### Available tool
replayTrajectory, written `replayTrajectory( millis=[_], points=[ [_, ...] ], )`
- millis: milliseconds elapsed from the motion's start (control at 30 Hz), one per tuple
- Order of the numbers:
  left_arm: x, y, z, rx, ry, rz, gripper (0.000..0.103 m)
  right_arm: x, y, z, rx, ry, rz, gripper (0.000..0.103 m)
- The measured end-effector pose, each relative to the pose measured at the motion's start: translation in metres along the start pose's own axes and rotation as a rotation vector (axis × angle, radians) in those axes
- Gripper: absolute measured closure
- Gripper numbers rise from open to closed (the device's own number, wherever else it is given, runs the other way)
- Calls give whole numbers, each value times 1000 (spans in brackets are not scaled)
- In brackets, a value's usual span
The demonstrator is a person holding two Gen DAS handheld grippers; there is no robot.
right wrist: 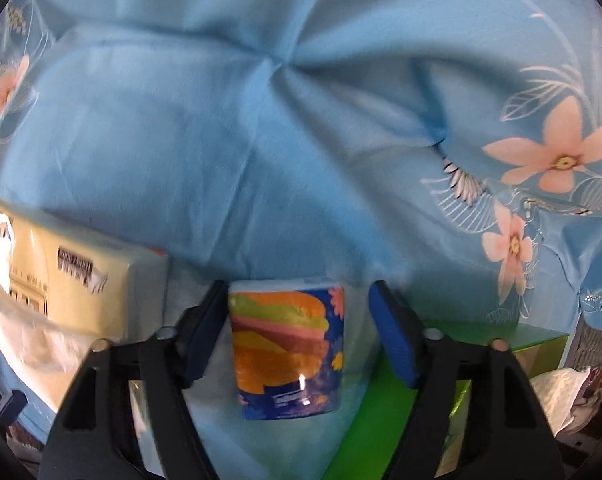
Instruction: Organize soft objects
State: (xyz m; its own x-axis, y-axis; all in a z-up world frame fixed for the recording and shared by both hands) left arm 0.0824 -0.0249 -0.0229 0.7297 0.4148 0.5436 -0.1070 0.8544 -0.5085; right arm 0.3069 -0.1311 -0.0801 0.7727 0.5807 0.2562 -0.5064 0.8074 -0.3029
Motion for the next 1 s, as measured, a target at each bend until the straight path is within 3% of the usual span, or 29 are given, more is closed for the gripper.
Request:
replayTrajectory(
  millis=[133, 300, 433, 533, 733, 800, 867, 1000],
  points=[
    [-2, -1, 2, 7, -2, -12, 37, 2, -19, 5, 107, -17, -118, 52],
    [-4, 0, 10, 25, -9, -13, 37, -15, -23, 56, 220, -131, -191, 52],
    [-9, 4, 22, 43, -21, -4, 37, -48, -6, 100, 323, -211, -175, 52],
    [-18, 8, 29, 61, -12, 12, 37, -105, 22, 100, 386, -216, -164, 52],
    [-42, 10, 35, 95, 37, 21, 37, -168, 69, 83, 408, -182, -178, 49],
    [-49, 5, 36, 92, 52, 13, 37, -177, 72, 83, 423, -211, -230, 45],
    [-54, -1, 36, 85, 61, 6, 37, -177, 68, 87, 431, -247, -270, 32],
    [-66, -20, 26, 21, 94, -8, 37, -196, 53, 100, 431, -321, -384, 31]
  ],
)
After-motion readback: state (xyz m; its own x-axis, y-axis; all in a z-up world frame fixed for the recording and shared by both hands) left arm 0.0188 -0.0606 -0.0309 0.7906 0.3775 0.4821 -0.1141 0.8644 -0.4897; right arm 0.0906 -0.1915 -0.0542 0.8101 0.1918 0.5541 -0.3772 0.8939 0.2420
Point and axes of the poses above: each gripper's, at about its wrist camera, not at the fingertips, and z roughly against the way its jaws point, y to its left, x to its top, the point moved 4 cm from there along -z, roughly the way its jaws point, and after that the axes turned 7 degrees about -y, right-handed, at the moved point
